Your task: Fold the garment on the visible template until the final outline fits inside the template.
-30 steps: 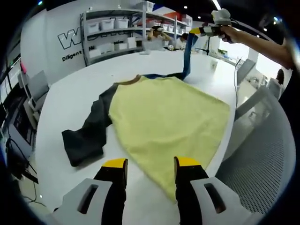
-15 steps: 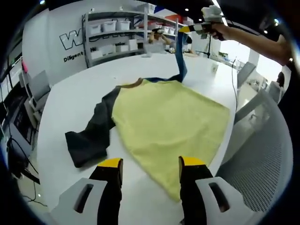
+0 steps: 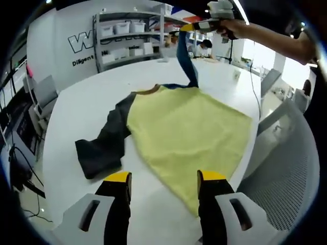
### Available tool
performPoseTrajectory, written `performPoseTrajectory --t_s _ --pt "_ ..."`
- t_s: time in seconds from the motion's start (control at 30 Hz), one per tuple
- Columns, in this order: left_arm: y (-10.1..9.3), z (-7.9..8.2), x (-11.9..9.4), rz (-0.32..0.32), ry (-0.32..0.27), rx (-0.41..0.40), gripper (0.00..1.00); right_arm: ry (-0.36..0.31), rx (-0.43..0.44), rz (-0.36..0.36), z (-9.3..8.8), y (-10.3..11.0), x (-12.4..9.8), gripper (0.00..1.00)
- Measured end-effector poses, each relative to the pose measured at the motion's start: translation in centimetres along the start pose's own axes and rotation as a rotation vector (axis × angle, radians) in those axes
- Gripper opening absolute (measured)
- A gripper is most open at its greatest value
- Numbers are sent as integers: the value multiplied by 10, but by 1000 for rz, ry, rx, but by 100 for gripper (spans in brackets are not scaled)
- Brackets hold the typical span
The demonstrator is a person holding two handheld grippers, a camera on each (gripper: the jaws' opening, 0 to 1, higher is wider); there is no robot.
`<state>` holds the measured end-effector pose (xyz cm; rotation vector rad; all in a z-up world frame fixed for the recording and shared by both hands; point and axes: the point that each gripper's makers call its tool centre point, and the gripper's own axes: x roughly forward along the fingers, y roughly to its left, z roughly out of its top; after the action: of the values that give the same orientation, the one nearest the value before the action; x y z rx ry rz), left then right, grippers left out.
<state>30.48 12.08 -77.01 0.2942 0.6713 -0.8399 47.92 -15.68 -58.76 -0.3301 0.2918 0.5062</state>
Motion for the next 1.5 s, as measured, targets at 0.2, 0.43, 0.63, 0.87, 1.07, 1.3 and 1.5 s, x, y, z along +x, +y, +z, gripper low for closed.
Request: performPoseTrajectory --t_s 0.2,0.43,0.63,0.87,1.07,1.3,1.5 --pt "2 -2 -1 6 4 -5 52 -17 -9 59 8 23 21 0" --pt "3 -9 -4 12 17 -11 52 -28 -12 121 11 49 46 0" --pt "7 -13 -7 22 25 -21 51 -27 -13 171 7 74 64 0" --pt "9 -18 -10 30 37 -27 51 8 -5 225 -12 102 87 0" --pt "9 -22 -9 27 50 -26 51 57 5 290 -34 131 103 0" --pt "11 -22 -11 35 49 -30 50 135 2 336 -63 155 117 0" --pt "12 -22 -10 38 51 -32 50 165 31 357 -77 168 128 0"
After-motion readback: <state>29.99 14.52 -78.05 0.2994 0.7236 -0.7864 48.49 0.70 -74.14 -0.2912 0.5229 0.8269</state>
